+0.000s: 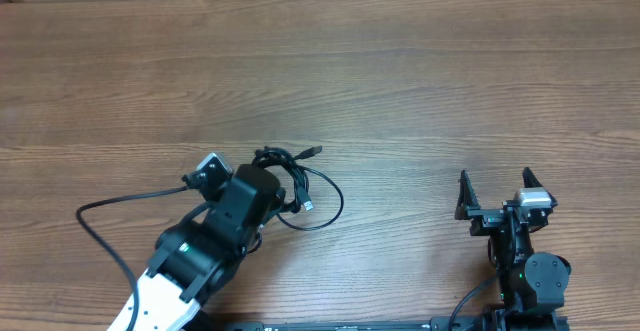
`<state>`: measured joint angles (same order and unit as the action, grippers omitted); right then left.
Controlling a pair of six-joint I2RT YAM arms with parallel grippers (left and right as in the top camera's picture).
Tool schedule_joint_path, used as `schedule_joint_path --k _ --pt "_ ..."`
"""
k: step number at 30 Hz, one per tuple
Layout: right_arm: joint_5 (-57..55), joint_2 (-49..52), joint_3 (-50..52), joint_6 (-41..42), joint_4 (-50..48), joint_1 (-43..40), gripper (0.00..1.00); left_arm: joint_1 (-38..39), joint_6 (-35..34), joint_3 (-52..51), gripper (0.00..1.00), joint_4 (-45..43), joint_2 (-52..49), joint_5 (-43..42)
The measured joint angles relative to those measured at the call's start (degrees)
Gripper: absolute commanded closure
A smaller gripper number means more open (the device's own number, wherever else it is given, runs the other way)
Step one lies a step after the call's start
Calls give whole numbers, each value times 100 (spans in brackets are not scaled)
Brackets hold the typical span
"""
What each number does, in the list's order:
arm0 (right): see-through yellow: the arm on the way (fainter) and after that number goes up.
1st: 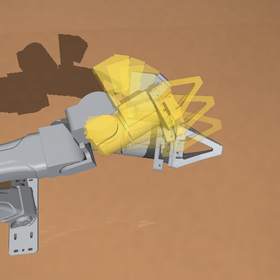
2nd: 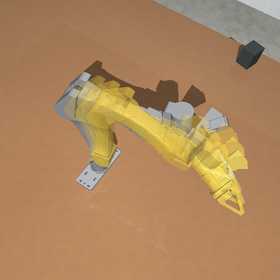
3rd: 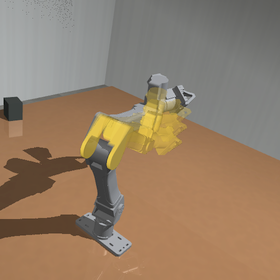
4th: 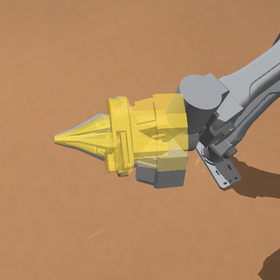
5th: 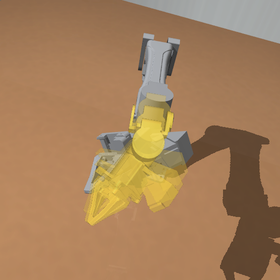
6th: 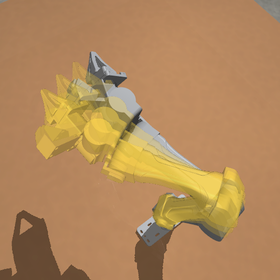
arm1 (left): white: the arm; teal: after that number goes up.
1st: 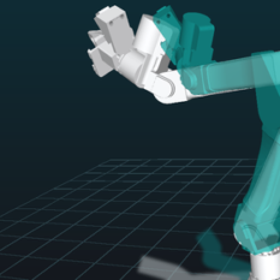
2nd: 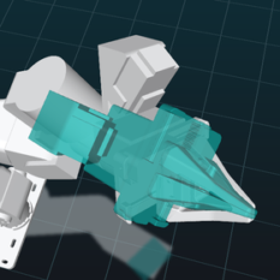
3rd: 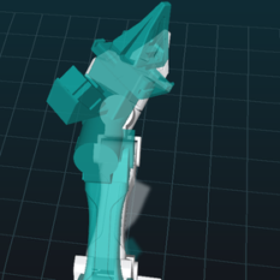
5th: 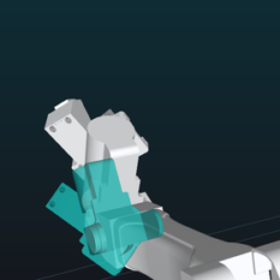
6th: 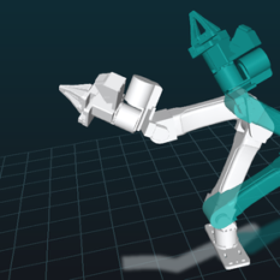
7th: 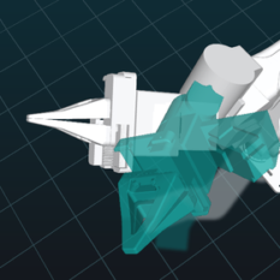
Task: Untangle cables
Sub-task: 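Rotate the right gripper and move it toward the held cable bundle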
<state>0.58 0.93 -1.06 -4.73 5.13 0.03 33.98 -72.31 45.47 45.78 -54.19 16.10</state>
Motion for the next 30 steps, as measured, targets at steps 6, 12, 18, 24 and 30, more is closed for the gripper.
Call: schedule_joint_path --k 6,12,18,24,30 --pt "81 0 0 107 -4 0 0 0 804 0 96 -485 321 -254" --pt "1639 -2 0 2468 -153 -4 0 0 -269 0 96 190 330 -391" --pt "4330 0 0 5698 -76 -4 0 0 -1300 0 95 354 330 -452" --pt "5674 2 0 6614 -306 -4 1 0 -1622 0 96 337 330 -671" --pt "6596 4 -24 6817 -638 -4 1 0 -1759 0 95 328 330 -835"
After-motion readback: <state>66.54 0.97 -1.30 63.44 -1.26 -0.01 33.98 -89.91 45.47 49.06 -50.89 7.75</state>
